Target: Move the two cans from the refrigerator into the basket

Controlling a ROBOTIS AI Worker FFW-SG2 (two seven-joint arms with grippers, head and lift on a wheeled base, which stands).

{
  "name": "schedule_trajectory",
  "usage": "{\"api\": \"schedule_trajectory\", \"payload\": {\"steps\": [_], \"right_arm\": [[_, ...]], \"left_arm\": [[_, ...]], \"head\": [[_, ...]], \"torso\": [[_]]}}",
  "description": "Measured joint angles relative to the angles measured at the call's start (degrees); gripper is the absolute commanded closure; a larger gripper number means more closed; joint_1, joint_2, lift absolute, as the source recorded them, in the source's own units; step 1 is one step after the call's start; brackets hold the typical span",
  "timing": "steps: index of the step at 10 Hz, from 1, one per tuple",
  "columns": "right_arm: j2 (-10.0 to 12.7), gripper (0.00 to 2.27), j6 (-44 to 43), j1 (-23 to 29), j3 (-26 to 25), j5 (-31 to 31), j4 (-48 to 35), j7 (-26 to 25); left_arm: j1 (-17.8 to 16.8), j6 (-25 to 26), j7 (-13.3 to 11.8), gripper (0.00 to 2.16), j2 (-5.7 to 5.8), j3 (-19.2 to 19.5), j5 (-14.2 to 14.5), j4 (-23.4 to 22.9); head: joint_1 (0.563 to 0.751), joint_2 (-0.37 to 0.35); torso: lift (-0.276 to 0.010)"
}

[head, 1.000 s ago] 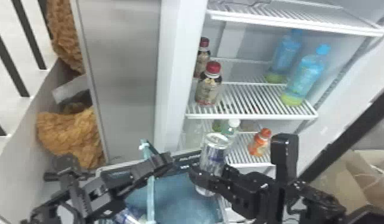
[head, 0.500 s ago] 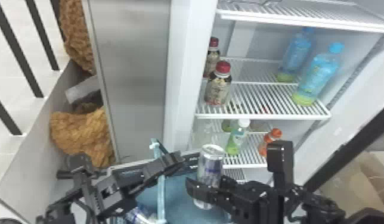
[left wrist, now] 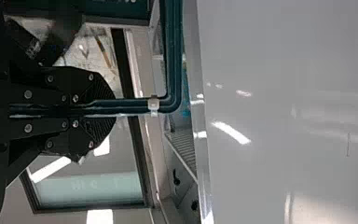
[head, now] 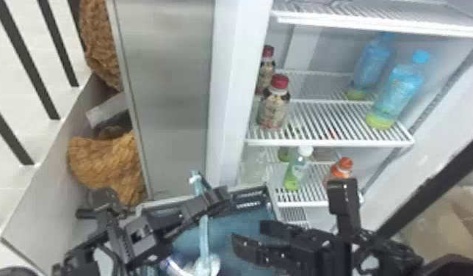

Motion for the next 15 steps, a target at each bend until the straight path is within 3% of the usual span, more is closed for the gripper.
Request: {"api": "schedule_trajectory", "payload": {"steps": [5, 9, 12, 15], "right_arm": [[1.08, 0.11, -1.9, 2.02, -5.73, 0.28, -4.72, 0.13], [3.22, 0.11, -3.31, 7.21, -13.58, 1.27, -10.97, 0.51], [5.95, 0.11, -15.19, 14.17, -20.3, 3.52, -11.72, 2.97], [8.19, 0.11, -29.98, 19.36, -25.19, 3.49, -8.73, 5.8]], "left_arm": [[0.22, 0.0, -0.01, 1.19, 0.0, 0.12, 0.03, -0.05], [0.32, 0.0, -0.01, 1.19, 0.0, 0.12, 0.03, -0.05], [0.44, 0.0, -0.11, 1.19, 0.11, 0.12, 0.0, -0.05], [0.85, 0.19, -0.09, 1.19, 0.16, 0.24, -0.16, -0.05]], "head": [[0.695, -0.212], [0.695, -0.281], [0.695, -0.35], [0.695, -0.35]], "torso": [[-0.031], [-0.031], [-0.031], [-0.031]]}}
